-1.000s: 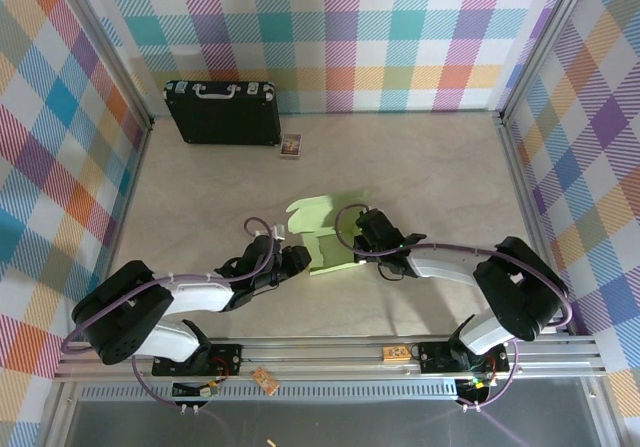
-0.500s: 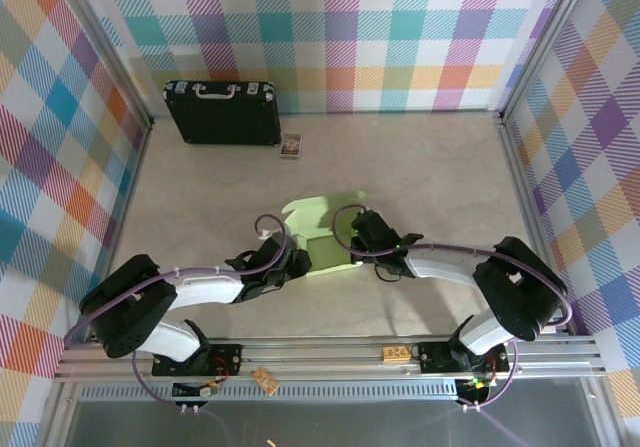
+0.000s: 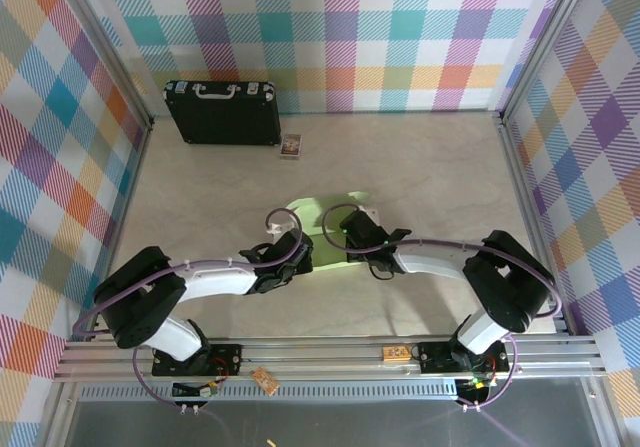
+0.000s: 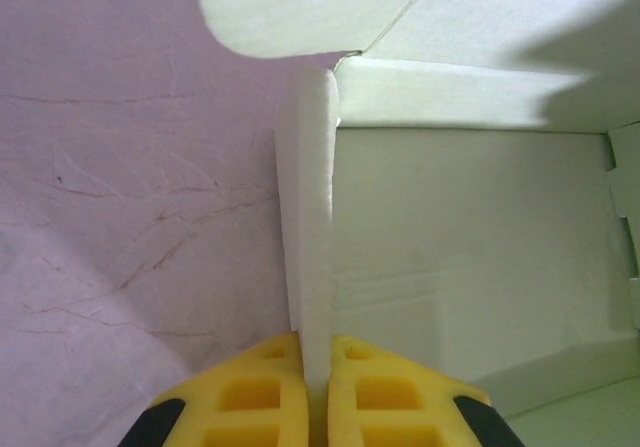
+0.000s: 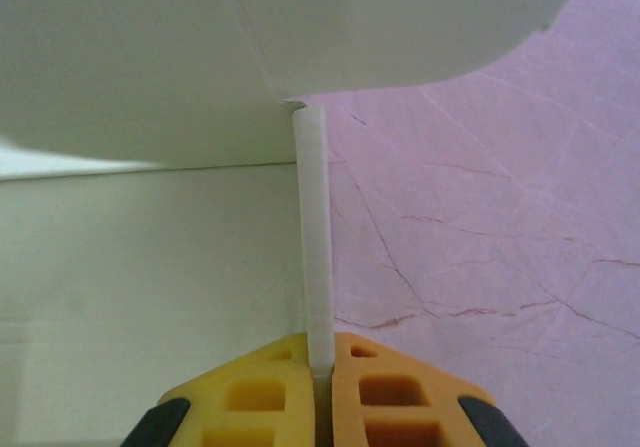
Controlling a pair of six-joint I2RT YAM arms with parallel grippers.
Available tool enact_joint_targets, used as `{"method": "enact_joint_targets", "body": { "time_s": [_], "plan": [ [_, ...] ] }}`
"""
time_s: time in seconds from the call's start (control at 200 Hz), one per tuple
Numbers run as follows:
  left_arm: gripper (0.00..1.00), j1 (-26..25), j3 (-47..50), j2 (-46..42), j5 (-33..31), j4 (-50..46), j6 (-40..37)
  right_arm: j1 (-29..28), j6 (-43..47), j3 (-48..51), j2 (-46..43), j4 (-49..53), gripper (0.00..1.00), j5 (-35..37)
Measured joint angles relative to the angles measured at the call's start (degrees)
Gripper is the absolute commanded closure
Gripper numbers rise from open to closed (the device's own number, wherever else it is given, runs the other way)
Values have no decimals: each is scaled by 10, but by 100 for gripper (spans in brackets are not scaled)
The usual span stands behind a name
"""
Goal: Fold the paper box
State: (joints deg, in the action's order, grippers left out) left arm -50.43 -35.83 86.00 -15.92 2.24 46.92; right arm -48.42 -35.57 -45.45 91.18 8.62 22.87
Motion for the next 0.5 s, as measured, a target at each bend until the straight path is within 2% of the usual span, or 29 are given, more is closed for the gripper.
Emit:
{"method": "enact_joint_targets", "body": {
  "time_s": [0.03, 0.2, 0.5],
  "plan": [
    [100, -1, -5, 3, -5, -8, -1, -3, 0, -6, 5, 5, 99, 7],
    [83, -8, -29, 17, -23, -38, -5, -16, 0, -32, 24, 34, 100, 35],
    [73, -11, -45, 46, -16, -53, -16, -23, -4, -55, 43, 56, 99, 48]
  ]
}}
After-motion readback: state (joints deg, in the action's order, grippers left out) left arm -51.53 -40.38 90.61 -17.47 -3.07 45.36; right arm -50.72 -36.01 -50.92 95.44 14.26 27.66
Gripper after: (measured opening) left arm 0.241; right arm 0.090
